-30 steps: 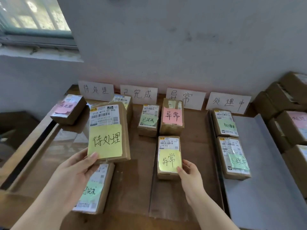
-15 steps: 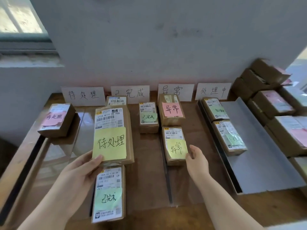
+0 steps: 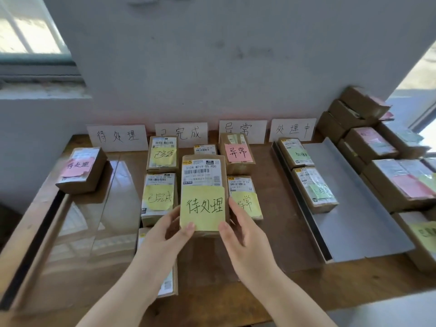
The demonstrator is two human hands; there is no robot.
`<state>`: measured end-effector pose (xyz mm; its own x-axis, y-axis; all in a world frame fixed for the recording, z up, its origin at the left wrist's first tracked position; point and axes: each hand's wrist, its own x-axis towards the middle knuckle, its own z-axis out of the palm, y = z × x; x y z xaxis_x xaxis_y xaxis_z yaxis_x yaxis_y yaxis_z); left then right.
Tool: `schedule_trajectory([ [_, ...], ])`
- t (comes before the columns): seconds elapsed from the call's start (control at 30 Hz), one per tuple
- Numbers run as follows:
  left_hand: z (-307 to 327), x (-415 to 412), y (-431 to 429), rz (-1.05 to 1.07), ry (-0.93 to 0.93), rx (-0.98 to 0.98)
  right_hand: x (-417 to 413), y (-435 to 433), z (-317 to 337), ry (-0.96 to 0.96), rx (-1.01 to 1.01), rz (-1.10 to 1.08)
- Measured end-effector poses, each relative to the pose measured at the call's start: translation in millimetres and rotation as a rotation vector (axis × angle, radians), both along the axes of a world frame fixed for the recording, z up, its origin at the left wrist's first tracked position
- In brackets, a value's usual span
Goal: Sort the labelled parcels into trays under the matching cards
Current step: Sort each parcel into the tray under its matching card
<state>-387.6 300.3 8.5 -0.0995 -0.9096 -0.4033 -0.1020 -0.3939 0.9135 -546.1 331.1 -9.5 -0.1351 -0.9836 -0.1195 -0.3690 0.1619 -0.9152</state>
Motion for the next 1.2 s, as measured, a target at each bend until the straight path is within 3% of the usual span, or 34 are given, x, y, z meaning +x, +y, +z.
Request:
schedule_trajectory([
  [0.33,20,-26,39,-0.155,-0.524,-0.227,-34,29,15,0.023,0.009,0.094],
  [0.57,17,-38,63,-0.069,-0.583,-0.301,-44,45,16,-0.037,0.014,0.141],
  [0.8,16,-15,64,-0.1,-0.633,-0.409,-21,44,24,0.097,-0.017,0.234],
  [1.0,7,52,38,-0.142,-0.75,-0.518,39,17,28,0.275,-0.075,0.329],
  [1.2,-8,150,1,-0.167,-0.803,-0.493,133,-16,18,0.283,-0.035,0.368],
])
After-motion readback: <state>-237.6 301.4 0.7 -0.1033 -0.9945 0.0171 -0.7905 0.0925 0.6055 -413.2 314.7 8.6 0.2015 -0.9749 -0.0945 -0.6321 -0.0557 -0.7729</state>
